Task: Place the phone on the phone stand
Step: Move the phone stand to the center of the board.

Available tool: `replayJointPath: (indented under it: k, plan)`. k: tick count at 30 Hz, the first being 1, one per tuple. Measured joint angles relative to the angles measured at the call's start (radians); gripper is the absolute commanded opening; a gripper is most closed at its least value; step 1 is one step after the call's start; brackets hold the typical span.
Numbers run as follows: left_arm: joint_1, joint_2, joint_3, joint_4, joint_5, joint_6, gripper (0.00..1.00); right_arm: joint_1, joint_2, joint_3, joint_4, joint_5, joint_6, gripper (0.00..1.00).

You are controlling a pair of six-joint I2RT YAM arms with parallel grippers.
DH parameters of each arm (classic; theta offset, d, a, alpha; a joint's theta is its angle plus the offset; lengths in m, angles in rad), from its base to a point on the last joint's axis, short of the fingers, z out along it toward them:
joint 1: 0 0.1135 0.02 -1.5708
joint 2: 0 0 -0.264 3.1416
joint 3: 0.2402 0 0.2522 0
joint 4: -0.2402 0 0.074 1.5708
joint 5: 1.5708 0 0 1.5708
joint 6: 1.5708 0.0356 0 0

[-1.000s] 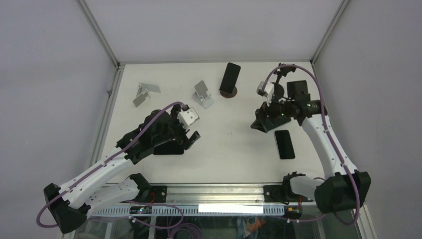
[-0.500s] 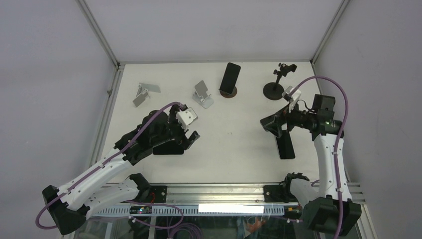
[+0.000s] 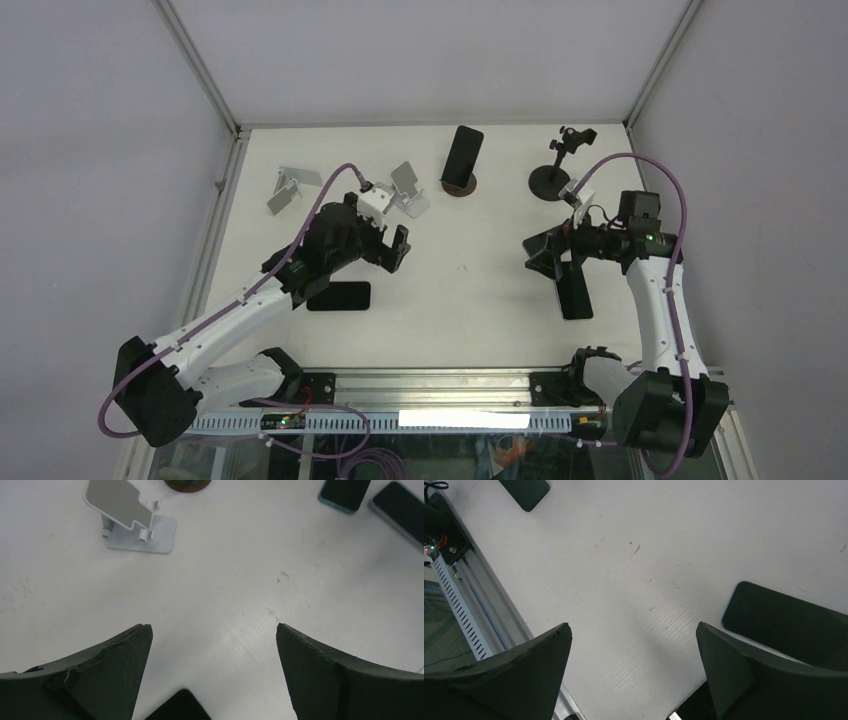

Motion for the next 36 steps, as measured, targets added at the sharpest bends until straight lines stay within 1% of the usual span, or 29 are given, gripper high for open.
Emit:
replayJointPath:
  k: [5, 8, 10, 13, 17, 20, 23, 25, 27, 30, 31, 34, 36]
  plan:
    - [0.074, 0.138, 0.0, 0.232, 0.024, -0.254, 0.95, 0.066, 0.021, 0.018, -0.035, 0.043, -0.031, 0.99]
    - [0.153, 0.236, 0.0, 0.348, 0.074, -0.402, 0.93, 0.094, 0.03, 0.021, -0.046, 0.066, -0.046, 0.99]
    - [0.216, 0.296, 0.003, 0.393, 0.108, -0.488, 0.89, 0.099, 0.037, 0.021, -0.053, 0.077, -0.054, 0.99]
    - [0.327, 0.402, 0.003, 0.465, 0.167, -0.632, 0.8, 0.1, 0.05, 0.022, -0.061, 0.096, -0.061, 0.99]
    - [0.409, 0.526, 0.005, 0.582, 0.221, -0.747, 0.75, 0.1, 0.065, 0.024, -0.063, 0.111, -0.065, 0.99]
    - [0.418, 0.621, 0.01, 0.68, 0.256, -0.777, 0.74, 0.1, 0.077, 0.027, -0.066, 0.114, -0.066, 0.99]
    - [0.417, 0.702, 0.011, 0.761, 0.272, -0.778, 0.68, 0.1, 0.085, 0.027, -0.067, 0.117, -0.066, 0.99]
    - [0.417, 0.75, 0.022, 0.805, 0.286, -0.776, 0.63, 0.1, 0.092, 0.027, -0.067, 0.117, -0.067, 0.99]
    - [0.417, 0.798, 0.047, 0.841, 0.298, -0.772, 0.6, 0.1, 0.096, 0.027, -0.068, 0.118, -0.068, 0.99]
    - [0.417, 0.864, 0.104, 0.887, 0.317, -0.764, 0.58, 0.1, 0.103, 0.027, -0.069, 0.119, -0.068, 0.99]
    - [0.417, 0.878, 0.118, 0.9, 0.319, -0.762, 0.56, 0.1, 0.105, 0.027, -0.069, 0.119, -0.068, 0.99]
    - [0.417, 0.908, 0.156, 0.935, 0.322, -0.754, 0.48, 0.1, 0.109, 0.027, -0.069, 0.122, -0.069, 0.99]
    - [0.417, 0.924, 0.179, 0.949, 0.328, -0.749, 0.36, 0.1, 0.111, 0.027, -0.069, 0.124, -0.069, 0.99]
